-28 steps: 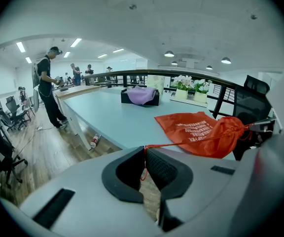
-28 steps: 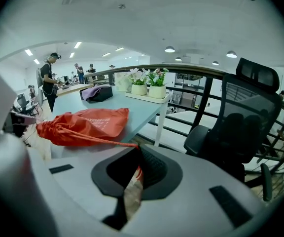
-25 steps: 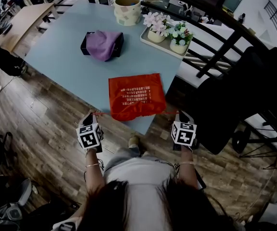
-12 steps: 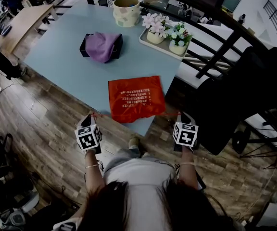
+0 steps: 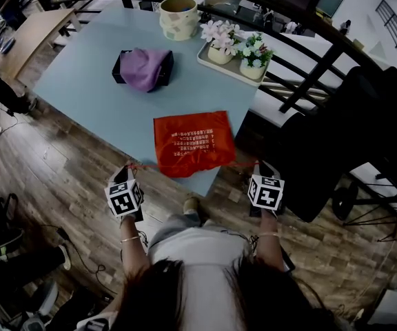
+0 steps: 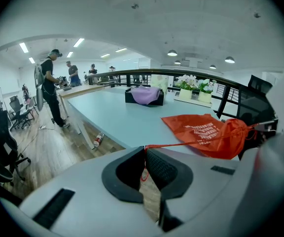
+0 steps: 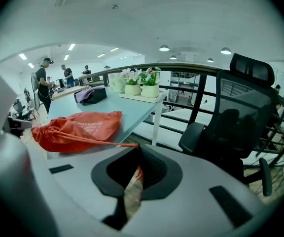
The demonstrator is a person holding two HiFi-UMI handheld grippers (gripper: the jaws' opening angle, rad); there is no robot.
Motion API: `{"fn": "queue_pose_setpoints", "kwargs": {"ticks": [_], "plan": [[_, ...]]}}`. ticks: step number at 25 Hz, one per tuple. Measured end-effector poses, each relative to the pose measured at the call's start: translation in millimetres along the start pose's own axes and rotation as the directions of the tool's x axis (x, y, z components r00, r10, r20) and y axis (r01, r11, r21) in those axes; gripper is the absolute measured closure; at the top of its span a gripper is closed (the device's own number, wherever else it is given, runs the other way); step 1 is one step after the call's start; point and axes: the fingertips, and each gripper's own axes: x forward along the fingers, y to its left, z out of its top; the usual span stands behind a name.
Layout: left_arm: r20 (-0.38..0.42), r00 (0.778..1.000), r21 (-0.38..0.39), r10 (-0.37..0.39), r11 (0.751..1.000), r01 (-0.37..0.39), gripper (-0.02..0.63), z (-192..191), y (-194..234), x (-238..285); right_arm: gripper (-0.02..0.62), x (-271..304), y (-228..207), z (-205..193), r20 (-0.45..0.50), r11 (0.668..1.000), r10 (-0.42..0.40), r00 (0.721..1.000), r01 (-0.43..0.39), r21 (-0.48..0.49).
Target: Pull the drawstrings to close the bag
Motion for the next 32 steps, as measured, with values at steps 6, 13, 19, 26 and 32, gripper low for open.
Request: {"fn": "queue_pose_setpoints", "kwargs": {"ticks": [6, 13, 19, 26, 32], "plan": [[-0.005, 1.0, -0.001, 0.001, 1.0, -0.001, 0.586, -1.4, 0.3, 1.8, 0.568, 1.9, -2.6, -2.3, -0.004, 1.0, 0.002, 1.0, -0.002, 0.002], [-0.015, 1.0, 0.0, 0.008, 1.0, -0.008, 0.586, -3.8, 2.7, 3.1, 0.568, 4.3, -5.8, -5.5, -0.017, 1.0, 0.005, 1.0, -0.004, 0.002], [-0.027, 1.0, -0.02, 0.016, 1.0, -0.017, 0.586, -8.7, 8.4, 3.3, 0.568, 8.3, -4.2, -7.6, -0.029, 1.0, 0.018, 0.999, -0.018, 0.001], [-0.031, 0.999, -0.012, 0.028, 1.0, -0.028, 0.586, -11.3, 10.5, 3.8, 0.568, 9.4, -8.5, -7.9, -0.032, 1.0, 0.013, 0.999, -0.013, 0.006], [-0.028, 1.0, -0.055, -0.002, 0.999, 0.0, 0.586, -13.6, 8.6, 3.8, 0.568, 10.2, -5.9, -10.8, -0.039, 0.999, 0.04, 0.998, -0.039, 0.017]]}}
